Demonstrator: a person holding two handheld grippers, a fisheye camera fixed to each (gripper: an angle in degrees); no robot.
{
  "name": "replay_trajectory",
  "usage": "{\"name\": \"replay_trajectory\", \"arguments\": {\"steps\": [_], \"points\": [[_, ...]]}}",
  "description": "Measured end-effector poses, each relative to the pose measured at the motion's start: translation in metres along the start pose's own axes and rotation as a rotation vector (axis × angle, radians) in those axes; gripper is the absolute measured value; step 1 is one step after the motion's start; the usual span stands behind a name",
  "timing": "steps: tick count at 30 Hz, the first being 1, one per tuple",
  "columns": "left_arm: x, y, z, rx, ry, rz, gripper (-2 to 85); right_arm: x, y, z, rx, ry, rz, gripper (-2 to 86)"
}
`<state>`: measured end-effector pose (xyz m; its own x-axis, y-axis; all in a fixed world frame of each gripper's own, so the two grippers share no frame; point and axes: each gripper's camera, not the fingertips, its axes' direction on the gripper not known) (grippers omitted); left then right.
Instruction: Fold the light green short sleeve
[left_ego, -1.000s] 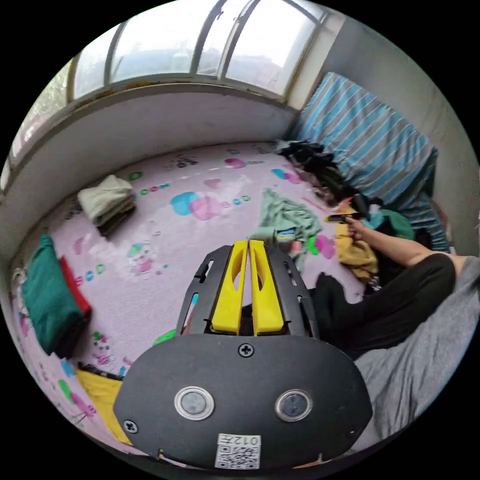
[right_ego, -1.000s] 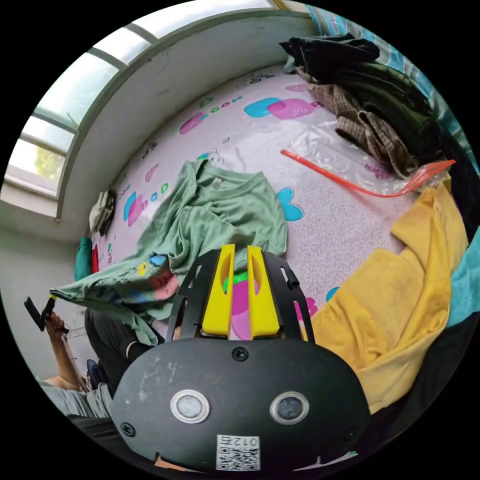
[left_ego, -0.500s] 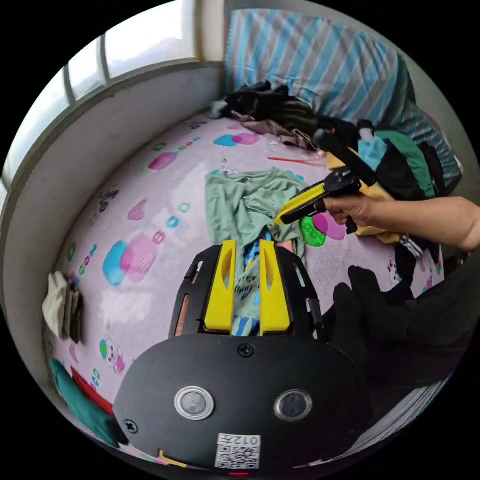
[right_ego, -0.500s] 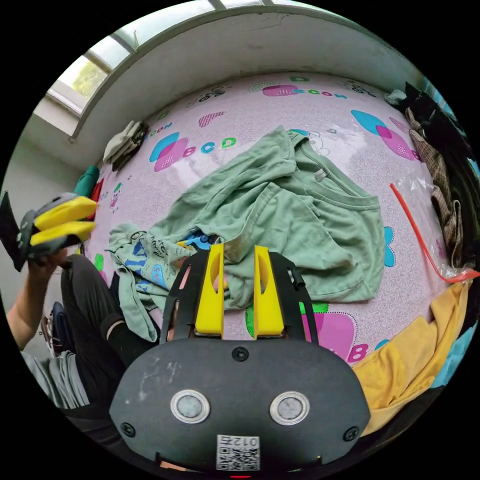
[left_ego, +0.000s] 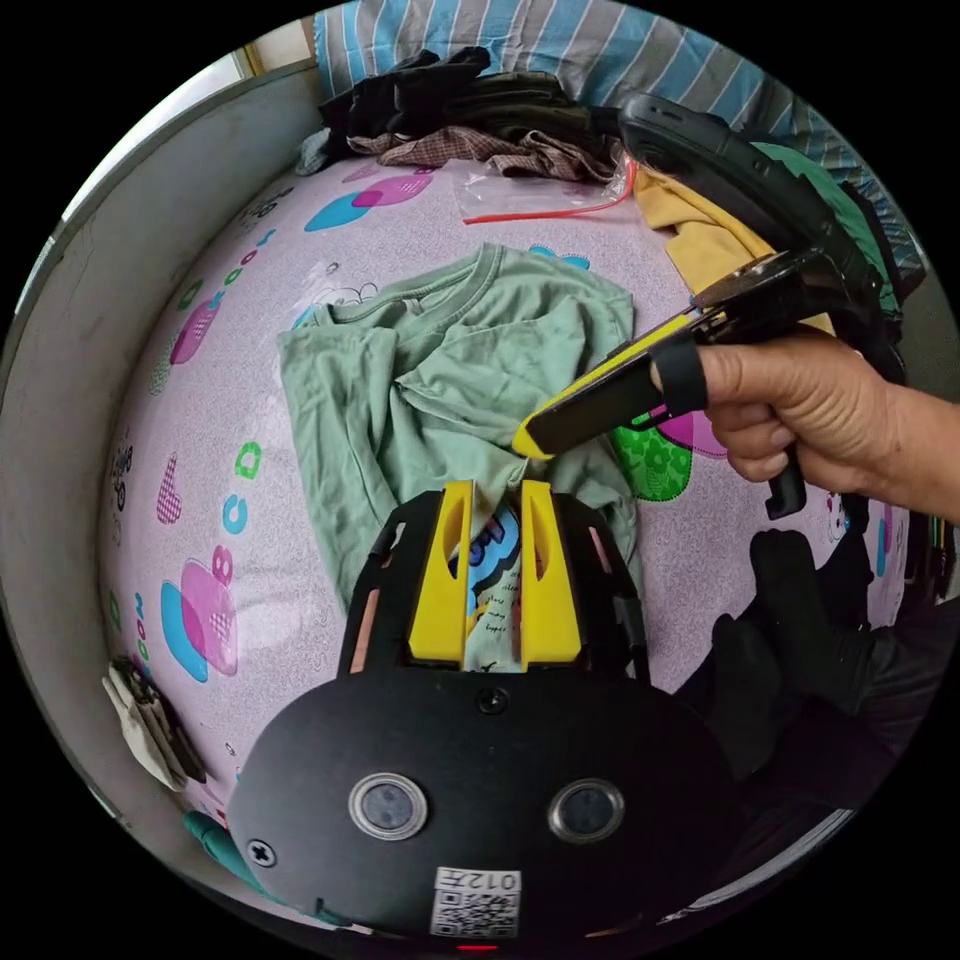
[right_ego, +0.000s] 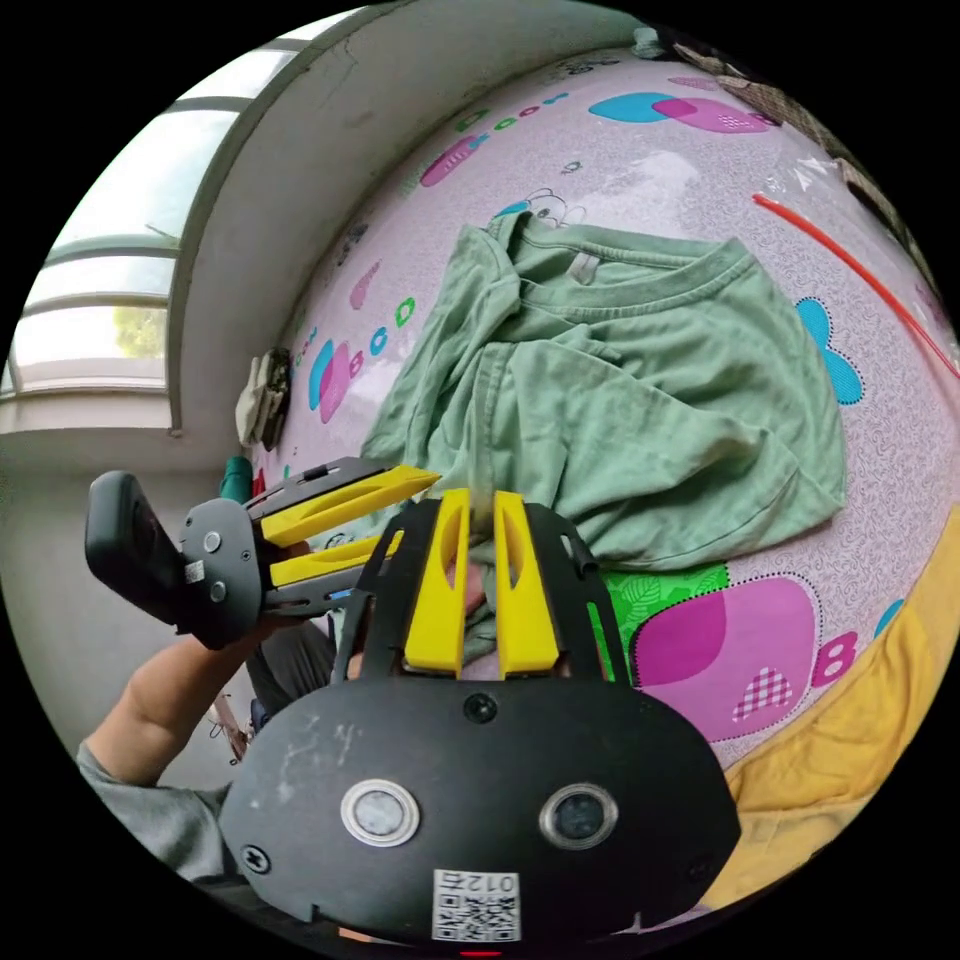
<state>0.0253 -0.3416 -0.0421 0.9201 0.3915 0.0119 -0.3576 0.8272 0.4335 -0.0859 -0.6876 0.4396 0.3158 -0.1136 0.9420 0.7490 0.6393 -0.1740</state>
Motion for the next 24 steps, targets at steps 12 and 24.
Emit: {"name": "replay_trajectory", "arguments": {"steps": [12,24], "points": [[-0.035,-0.048,-0.029,-0.004,-0.023,-0.062,1.3,0.049,0.003,-0.054,0.083,-0.051,0.069,-0.9],[-0.154,0.035,-0.115,-0.065,-0.085,-0.339,0.0,0.076,0.008,-0.083,-0.141,-0.047,-0.077,-1.0]]}}
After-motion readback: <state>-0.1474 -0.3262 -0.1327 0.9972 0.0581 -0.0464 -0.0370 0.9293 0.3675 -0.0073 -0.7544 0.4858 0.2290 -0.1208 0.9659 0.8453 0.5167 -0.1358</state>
